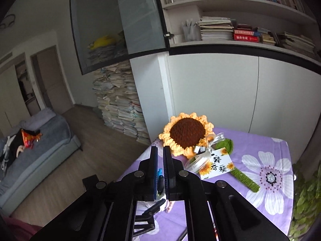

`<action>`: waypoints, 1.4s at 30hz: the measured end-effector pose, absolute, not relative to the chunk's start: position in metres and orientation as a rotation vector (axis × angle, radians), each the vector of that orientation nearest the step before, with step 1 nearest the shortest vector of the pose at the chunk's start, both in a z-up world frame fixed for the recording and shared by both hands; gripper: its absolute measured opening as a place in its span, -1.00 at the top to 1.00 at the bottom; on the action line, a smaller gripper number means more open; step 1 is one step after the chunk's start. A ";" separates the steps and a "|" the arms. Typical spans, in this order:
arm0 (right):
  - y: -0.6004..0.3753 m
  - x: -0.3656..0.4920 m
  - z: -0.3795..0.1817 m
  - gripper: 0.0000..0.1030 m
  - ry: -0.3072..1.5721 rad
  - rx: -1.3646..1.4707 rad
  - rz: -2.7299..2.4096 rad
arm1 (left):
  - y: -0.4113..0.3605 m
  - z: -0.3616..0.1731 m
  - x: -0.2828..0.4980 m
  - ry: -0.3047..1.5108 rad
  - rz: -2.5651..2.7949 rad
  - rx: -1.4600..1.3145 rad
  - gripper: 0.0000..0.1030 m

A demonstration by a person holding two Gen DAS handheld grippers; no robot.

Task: Organize stationery
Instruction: 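Move the right gripper to the pink patterned pen and grasp it, then lift the pink pen over the cup with the right gripper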

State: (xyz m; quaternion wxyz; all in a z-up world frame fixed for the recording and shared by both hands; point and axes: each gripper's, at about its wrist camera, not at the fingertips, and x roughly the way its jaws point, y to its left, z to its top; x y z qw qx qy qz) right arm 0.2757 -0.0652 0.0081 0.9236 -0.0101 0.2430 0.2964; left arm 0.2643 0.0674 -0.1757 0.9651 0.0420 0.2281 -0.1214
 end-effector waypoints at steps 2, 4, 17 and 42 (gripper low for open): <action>-0.073 0.287 -0.005 0.87 0.539 0.021 0.589 | 0.067 -0.176 0.264 0.462 -0.246 0.085 -0.36; -0.087 0.307 -0.025 0.87 0.620 0.073 0.532 | 0.067 -0.176 0.264 0.462 -0.246 0.085 -0.36; -0.088 0.436 -0.179 0.65 1.185 0.252 0.452 | 0.067 -0.176 0.264 0.462 -0.246 0.085 -0.36; -0.060 0.401 -0.183 0.78 1.170 -0.124 0.454 | 0.067 -0.176 0.264 0.462 -0.246 0.086 -0.37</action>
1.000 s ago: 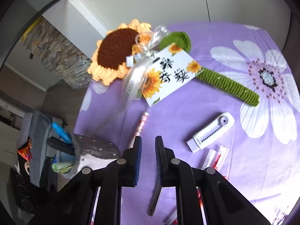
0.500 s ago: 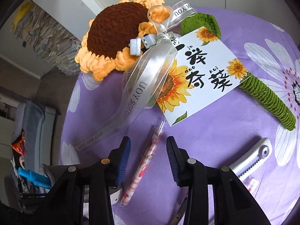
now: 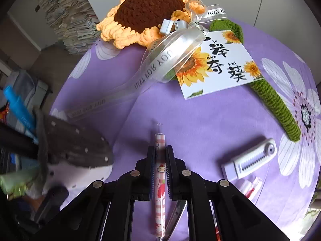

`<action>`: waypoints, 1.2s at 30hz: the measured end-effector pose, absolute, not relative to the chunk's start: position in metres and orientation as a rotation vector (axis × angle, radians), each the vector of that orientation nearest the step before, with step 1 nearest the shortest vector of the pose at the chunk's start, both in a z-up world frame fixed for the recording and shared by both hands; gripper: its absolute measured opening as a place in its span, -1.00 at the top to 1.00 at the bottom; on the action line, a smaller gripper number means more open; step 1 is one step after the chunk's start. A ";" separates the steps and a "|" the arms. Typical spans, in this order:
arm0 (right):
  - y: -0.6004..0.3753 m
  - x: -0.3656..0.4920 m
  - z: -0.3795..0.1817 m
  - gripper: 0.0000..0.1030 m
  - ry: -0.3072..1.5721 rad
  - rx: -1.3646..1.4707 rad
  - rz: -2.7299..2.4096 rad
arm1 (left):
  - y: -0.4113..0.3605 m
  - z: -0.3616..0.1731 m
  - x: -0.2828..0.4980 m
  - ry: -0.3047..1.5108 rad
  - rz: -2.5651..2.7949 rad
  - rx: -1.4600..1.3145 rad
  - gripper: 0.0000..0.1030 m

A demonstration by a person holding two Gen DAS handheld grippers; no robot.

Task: Organize stationery
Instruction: 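Lift the pink pen over the cup with the right gripper, then lower the pink pen into the cup and open the right gripper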

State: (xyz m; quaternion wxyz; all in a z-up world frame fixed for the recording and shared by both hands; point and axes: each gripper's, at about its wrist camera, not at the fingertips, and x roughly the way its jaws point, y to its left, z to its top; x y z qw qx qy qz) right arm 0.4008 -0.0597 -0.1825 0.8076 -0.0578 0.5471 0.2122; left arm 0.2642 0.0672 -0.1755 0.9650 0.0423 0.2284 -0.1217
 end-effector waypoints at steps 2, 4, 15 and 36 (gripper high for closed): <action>-0.070 0.386 -0.176 0.78 1.160 -0.102 0.471 | 0.067 -0.176 0.264 0.462 -0.246 0.085 -0.37; -0.082 0.372 -0.168 0.78 1.133 -0.081 0.478 | 0.067 -0.176 0.264 0.462 -0.246 0.086 -0.37; -0.099 0.303 -0.048 0.78 0.718 0.095 0.630 | 0.067 -0.176 0.264 0.462 -0.247 0.086 -0.37; -0.014 0.346 -0.062 0.78 0.518 0.110 0.788 | 0.067 -0.175 0.264 0.462 -0.247 0.086 -0.37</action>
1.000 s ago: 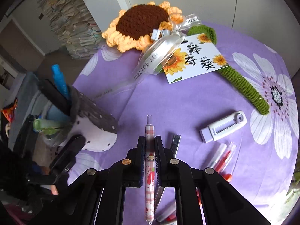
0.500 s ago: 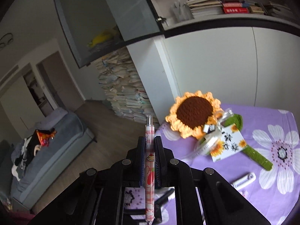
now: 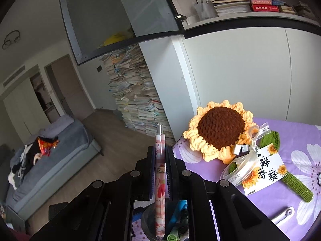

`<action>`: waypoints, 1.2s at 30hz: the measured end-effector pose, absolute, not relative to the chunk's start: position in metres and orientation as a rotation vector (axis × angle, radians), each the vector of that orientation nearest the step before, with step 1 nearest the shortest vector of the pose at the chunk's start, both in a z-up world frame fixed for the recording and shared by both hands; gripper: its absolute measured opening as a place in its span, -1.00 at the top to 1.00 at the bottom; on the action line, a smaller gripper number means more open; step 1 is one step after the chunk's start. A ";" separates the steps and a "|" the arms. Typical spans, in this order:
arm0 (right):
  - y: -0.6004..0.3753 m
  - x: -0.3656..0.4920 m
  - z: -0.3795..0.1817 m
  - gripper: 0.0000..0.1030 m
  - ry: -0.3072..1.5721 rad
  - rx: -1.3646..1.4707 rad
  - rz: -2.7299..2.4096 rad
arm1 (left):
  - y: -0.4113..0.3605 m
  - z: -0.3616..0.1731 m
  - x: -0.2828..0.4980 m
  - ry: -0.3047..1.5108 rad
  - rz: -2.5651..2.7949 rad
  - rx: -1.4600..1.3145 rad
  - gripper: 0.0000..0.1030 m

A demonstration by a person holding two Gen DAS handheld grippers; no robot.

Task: Organize stationery
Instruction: 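Lower the pink pen into the cup and open the right gripper, then move the right gripper to the silver utility knife and grasp it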

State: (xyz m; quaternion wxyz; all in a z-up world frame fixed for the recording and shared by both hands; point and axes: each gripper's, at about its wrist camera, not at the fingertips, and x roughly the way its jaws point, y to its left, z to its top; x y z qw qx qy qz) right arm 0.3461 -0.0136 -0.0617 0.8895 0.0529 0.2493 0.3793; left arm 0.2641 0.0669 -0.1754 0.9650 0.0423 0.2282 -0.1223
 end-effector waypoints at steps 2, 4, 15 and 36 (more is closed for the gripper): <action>-0.016 0.342 -0.065 0.78 0.508 0.098 0.781 | 0.067 -0.175 0.264 0.462 -0.247 0.086 -0.38; -0.020 0.335 -0.067 0.78 0.485 0.079 0.766 | 0.067 -0.175 0.264 0.462 -0.247 0.085 -0.38; -0.022 0.327 -0.052 0.78 0.384 0.101 0.750 | 0.064 -0.175 0.267 0.473 -0.247 0.083 -0.38; -0.049 0.313 -0.078 0.50 0.650 0.034 0.743 | 0.063 -0.175 0.264 0.469 -0.254 0.085 -0.38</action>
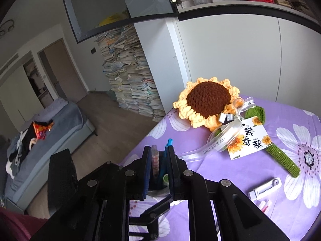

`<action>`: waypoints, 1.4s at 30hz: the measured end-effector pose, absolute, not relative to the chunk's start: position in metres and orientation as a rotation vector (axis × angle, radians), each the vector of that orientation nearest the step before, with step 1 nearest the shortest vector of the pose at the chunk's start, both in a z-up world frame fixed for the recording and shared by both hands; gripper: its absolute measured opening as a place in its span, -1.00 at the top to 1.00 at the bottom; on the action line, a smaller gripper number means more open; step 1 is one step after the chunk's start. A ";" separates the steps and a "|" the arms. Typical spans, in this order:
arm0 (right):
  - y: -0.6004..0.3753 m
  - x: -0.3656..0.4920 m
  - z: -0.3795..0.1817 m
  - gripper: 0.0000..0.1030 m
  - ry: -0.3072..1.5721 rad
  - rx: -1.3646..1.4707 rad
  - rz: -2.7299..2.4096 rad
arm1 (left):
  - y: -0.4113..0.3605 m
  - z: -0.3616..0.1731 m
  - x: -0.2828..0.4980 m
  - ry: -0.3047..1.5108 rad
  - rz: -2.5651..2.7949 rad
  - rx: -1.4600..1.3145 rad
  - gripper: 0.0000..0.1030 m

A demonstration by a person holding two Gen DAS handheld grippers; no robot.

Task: Organize stationery
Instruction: 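Move the right gripper to the silver utility knife and grasp it, then lift the utility knife and insert it into the cup with the right gripper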

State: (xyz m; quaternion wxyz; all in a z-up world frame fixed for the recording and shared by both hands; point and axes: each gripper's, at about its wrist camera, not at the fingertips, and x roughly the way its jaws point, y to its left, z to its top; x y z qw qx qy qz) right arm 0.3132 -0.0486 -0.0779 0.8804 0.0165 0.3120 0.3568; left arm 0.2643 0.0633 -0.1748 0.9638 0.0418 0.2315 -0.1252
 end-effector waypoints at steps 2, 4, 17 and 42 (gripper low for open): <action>-0.065 0.305 -0.071 0.10 0.636 0.056 0.720 | 0.063 -0.175 0.264 0.468 -0.255 0.084 -0.38; -0.084 0.297 -0.067 -0.06 0.618 0.068 0.656 | 0.062 -0.174 0.263 0.466 -0.256 0.086 -0.38; -0.098 0.350 -0.172 -0.07 1.059 -0.004 0.392 | 0.061 -0.170 0.252 0.402 -0.252 0.101 -0.54; -0.086 0.359 -0.180 0.76 1.069 -0.022 0.394 | 0.066 -0.168 0.250 0.377 -0.256 0.066 -0.45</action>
